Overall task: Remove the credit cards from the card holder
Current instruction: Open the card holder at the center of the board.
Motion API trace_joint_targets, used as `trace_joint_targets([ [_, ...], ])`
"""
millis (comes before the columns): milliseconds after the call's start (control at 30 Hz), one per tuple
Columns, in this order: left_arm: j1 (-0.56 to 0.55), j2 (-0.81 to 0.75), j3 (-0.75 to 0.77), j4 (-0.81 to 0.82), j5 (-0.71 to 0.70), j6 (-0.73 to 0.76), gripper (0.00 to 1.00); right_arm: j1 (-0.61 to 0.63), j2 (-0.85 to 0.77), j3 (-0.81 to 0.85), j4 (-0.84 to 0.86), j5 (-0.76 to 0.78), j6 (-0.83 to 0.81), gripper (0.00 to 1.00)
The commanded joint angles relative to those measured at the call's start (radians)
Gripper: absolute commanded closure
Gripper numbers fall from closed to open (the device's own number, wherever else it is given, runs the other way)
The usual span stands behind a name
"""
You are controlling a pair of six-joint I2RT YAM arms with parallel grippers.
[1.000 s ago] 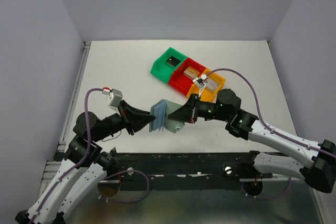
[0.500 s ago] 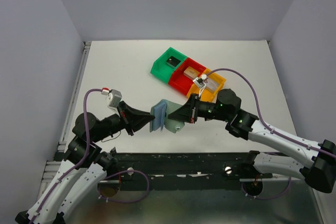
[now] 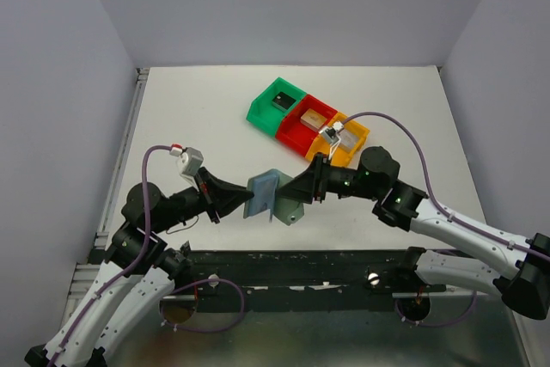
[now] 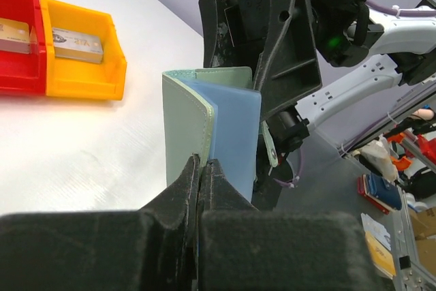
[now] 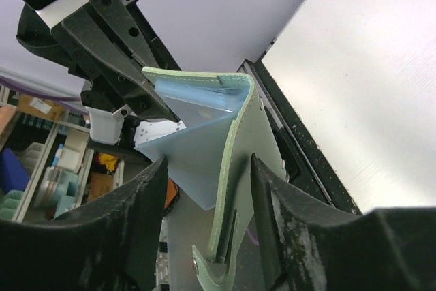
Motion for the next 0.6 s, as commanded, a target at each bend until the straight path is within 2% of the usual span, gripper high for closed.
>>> trace_joint_targets([
  [0, -0.004, 0.007, 0.041, 0.0, -0.003, -0.001, 1.0, 0.003, 0.001, 0.023, -0.02, -0.005, -0.019, 0.37],
  [167, -0.004, 0.014, 0.048, 0.006, -0.015, -0.015, 1.0, 0.005, 0.019, 0.062, -0.055, -0.005, -0.031, 0.28],
  [200, -0.006, 0.016, 0.051, 0.003, -0.021, -0.015, 1.0, 0.003, 0.021, 0.066, -0.063, -0.002, -0.033, 0.22],
  [233, -0.006, 0.018, 0.055, -0.005, -0.029, -0.015, 1.0, 0.005, 0.022, 0.072, -0.066, -0.002, -0.034, 0.2],
  [267, -0.006, 0.019, 0.06, -0.014, -0.038, -0.012, 1.0, 0.003, 0.021, 0.077, -0.071, 0.002, -0.036, 0.11],
  [467, -0.006, 0.031, 0.077, -0.048, -0.084, -0.001, 1.0, 0.003, 0.034, 0.105, -0.112, 0.013, -0.049, 0.08],
  [567, -0.007, 0.034, 0.074, -0.038, -0.084, -0.009, 1.0, 0.003, 0.048, 0.129, -0.158, 0.019, -0.066, 0.12],
])
